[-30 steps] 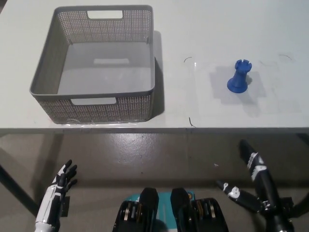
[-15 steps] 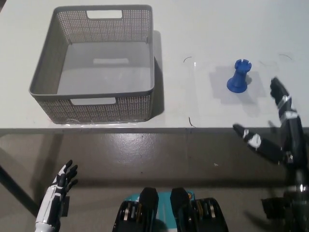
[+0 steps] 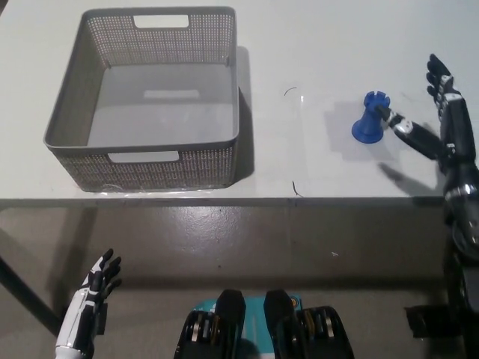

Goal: Use the right hand to pick up a chess pieces and put it into a container on the left hand side

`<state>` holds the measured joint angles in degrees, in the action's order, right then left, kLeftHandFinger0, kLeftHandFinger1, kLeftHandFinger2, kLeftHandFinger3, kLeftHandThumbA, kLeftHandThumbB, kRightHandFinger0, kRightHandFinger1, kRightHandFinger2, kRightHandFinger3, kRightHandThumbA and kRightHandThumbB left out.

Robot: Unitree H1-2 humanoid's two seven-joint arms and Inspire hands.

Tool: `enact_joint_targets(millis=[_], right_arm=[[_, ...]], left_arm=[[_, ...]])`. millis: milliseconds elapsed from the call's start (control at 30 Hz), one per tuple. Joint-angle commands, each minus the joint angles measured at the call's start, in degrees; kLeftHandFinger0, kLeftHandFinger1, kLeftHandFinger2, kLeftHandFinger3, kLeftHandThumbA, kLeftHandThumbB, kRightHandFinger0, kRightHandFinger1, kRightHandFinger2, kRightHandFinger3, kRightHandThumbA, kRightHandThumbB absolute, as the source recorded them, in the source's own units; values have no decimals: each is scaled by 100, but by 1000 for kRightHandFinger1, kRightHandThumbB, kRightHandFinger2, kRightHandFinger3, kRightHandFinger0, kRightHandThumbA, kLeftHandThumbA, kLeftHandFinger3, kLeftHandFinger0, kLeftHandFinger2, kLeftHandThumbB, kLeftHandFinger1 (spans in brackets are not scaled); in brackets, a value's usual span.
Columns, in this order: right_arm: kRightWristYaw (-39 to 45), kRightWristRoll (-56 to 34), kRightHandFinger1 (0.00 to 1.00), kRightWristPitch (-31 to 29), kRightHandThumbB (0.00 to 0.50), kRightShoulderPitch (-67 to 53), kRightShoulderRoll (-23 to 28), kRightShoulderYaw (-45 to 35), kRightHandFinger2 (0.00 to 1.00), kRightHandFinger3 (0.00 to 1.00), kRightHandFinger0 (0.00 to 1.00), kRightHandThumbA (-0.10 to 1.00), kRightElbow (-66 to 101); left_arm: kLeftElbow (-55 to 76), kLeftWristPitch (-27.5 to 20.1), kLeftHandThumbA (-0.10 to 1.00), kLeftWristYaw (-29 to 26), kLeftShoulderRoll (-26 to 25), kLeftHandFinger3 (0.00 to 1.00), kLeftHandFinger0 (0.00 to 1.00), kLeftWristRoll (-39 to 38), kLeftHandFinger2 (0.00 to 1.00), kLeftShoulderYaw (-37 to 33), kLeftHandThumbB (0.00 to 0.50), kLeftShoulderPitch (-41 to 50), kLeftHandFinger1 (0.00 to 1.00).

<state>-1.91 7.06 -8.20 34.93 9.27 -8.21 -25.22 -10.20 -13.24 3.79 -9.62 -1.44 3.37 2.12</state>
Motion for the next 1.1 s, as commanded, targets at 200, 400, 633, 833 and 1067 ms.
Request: enact_joint_targets(millis=[200, 400, 633, 833, 1067], right_arm=[[-430, -45, 1000, -594, 449, 1300, 241, 50, 1000, 1000, 1000, 1000, -2245], [-678, 26, 1000, -912, 439, 1908, 258, 198, 1000, 1000, 1000, 1000, -3570], [-781, -78, 1000, -1139, 466, 2209, 197, 286, 1000, 1000, 1000, 1000, -4524], [-903, 44, 1000, -1150, 465, 2286, 231, 489, 1000, 1000, 1000, 1000, -4953], [-899, 41, 1000, -1105, 454, 2347, 244, 690, 1000, 1000, 1000, 1000, -5199]], left_arm=[[148, -253, 1000, 61, 19, 1000, 1000, -9, 1000, -47, 151, 161, 1000], [107, -286, 1000, 80, 5, 1000, 1000, -18, 1000, -45, 146, 121, 1000], [84, -319, 1000, 74, -17, 1000, 1000, -3, 1000, -31, 165, 150, 1000], [97, -312, 1000, 82, 1, 1000, 1000, -43, 1000, -24, 166, 157, 1000], [78, -324, 1000, 77, -3, 1000, 1000, -32, 1000, -16, 160, 105, 1000]])
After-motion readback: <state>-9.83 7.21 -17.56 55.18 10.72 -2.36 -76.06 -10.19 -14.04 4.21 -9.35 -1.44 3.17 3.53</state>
